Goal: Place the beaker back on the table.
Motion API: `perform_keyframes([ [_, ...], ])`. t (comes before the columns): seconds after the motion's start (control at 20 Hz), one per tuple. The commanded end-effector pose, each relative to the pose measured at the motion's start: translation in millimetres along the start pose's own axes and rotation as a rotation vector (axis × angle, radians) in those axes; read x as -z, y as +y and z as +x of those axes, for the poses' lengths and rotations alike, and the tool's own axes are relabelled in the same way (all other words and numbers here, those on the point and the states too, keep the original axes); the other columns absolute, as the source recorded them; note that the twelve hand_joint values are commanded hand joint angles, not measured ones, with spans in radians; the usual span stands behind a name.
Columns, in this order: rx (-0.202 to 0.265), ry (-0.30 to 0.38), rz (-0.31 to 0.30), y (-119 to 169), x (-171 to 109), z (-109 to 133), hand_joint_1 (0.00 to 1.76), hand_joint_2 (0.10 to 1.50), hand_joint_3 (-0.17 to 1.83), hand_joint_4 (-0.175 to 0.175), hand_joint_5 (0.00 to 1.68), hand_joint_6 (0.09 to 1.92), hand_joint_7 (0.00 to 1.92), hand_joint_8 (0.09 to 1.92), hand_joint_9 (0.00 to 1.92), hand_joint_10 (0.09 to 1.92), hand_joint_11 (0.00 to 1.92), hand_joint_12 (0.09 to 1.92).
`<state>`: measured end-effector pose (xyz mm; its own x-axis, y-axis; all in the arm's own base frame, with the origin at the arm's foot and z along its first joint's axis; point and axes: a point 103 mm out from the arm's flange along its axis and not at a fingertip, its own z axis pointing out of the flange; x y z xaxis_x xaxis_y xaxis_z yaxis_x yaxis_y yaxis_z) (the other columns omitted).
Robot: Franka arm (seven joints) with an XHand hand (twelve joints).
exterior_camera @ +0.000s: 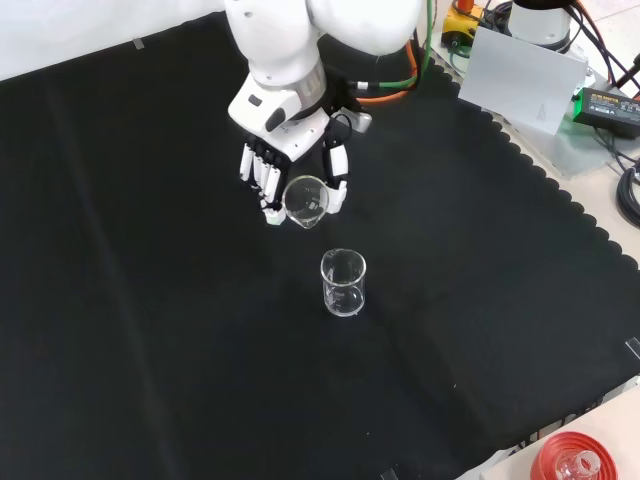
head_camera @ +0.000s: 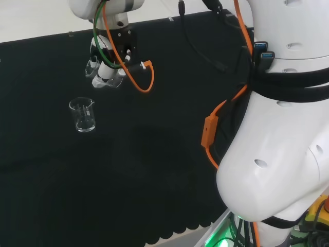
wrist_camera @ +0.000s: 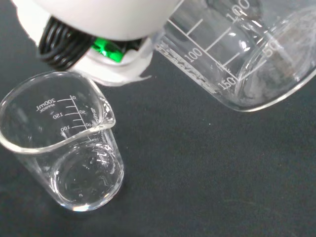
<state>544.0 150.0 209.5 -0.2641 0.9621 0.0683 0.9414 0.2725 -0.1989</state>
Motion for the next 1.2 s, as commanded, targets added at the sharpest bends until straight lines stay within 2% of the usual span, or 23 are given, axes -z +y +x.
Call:
perform_keyframes([
  [0.05, -0.014, 0.097, -0.002, 4.3, -11.9, -18.4, 1.17, 0.66, 0.57, 0.101, 1.40, 0.39, 1.46, 0.09, 1.29, 0.20, 0.84, 1.07],
  [0.2, -0.025, 0.158, 0.018, 5.7, -17.9, -27.4, 1.17, 0.66, 0.57, 0.100, 1.40, 0.39, 1.46, 0.09, 1.29, 0.20, 0.84, 1.07],
  [0.4, -0.022, 0.184, 0.006, 4.9, -25.7, -35.7, 1.17, 0.66, 0.57, 0.098, 1.40, 0.40, 1.46, 0.09, 1.29, 0.20, 0.84, 1.07],
  [1.2, 0.063, 0.263, -0.070, 11.6, -58.2, -51.0, 1.16, 0.67, 0.57, 0.096, 1.40, 0.40, 1.46, 0.09, 1.29, 0.20, 0.83, 1.07],
])
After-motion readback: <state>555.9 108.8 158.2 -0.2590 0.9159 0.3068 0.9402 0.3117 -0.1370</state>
